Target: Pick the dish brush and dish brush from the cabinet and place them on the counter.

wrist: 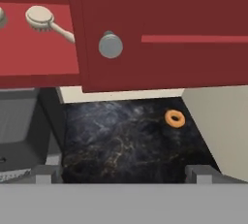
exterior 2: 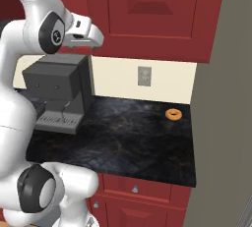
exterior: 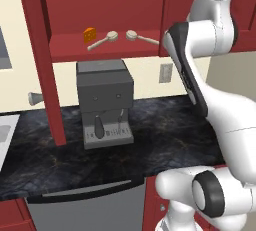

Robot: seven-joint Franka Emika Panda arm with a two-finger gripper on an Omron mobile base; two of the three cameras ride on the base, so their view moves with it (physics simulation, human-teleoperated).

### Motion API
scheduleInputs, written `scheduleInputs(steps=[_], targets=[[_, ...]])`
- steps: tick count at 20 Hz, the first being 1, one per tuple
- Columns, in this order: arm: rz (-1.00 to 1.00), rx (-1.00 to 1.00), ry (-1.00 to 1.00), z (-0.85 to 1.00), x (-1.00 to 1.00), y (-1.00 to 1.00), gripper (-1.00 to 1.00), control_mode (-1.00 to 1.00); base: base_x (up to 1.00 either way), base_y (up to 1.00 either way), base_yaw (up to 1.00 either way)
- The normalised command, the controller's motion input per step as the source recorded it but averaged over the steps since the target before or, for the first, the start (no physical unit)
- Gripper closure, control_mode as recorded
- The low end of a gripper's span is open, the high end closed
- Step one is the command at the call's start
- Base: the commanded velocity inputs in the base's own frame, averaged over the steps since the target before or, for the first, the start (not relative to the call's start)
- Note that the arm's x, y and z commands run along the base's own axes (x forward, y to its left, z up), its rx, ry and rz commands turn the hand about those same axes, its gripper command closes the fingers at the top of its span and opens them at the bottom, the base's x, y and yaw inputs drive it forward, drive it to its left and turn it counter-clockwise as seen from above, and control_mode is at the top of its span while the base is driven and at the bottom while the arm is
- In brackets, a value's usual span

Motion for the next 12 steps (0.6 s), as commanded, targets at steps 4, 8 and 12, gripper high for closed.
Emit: scheduleInputs(steps=[4, 8, 12], targets=[[0.02, 0.0, 0.0, 0.18, 0.32, 0.11, -1.0, -1.0, 0.0, 0.0, 0.0], [0.0, 0.0, 0.0, 0.12, 0.35, 0.0, -1.0, -1.0, 0.0, 0.0, 0.0], [0.01, 0.0, 0.0, 0.0, 0.44, 0.0, -1.0, -1.0, 0.0, 0.0, 0.0]])
